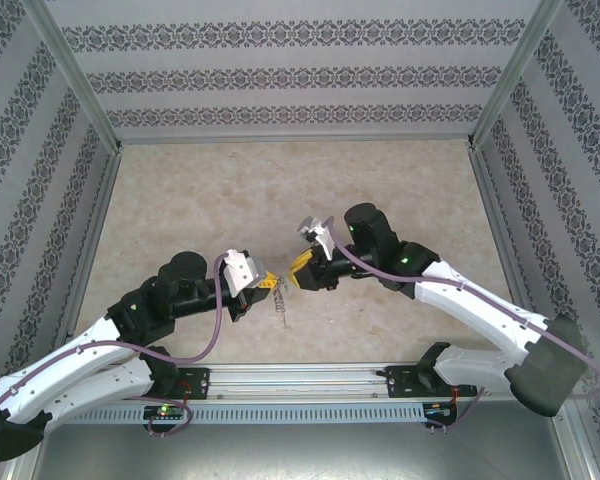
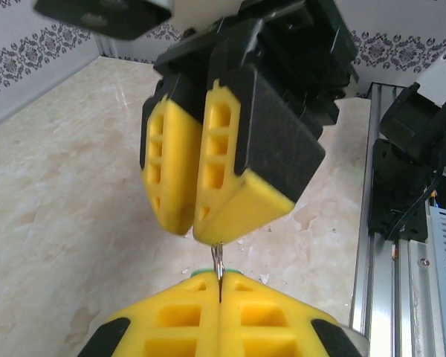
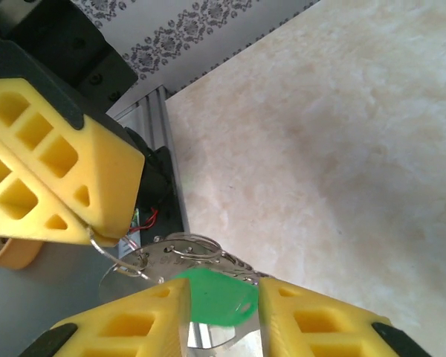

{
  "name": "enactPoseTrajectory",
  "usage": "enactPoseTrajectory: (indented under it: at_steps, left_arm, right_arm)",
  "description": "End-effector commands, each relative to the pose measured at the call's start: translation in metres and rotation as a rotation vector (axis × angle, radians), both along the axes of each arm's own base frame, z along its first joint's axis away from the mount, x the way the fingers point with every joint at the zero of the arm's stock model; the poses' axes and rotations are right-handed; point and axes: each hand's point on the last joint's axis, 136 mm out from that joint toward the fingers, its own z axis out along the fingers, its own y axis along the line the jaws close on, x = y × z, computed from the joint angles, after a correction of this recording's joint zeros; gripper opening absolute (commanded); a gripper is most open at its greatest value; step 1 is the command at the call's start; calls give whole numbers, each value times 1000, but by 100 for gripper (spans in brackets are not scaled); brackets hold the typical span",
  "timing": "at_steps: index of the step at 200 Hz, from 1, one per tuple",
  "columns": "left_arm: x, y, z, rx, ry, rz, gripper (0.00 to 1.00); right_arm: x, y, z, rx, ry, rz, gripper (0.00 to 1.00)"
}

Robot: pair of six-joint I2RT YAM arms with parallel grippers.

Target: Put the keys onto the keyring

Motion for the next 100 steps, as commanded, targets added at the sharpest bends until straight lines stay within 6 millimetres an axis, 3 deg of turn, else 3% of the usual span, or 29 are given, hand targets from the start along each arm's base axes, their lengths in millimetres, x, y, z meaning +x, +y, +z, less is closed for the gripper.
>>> enactPoseTrajectory:
  at_steps: [1,36,100]
  left_arm:
    - [-5,-5,25,-58,-71,-39,0]
    - [-11,-10,29,-81,-63,-80,0]
    - [-39,-25,55,-205,-31,-258,0]
  right_arm:
    - [0,-11,16,6,-151,-38,31]
    - [-26,-18,49,128,-339,5,40]
    - [-47,-12,51,165,-398,108,42]
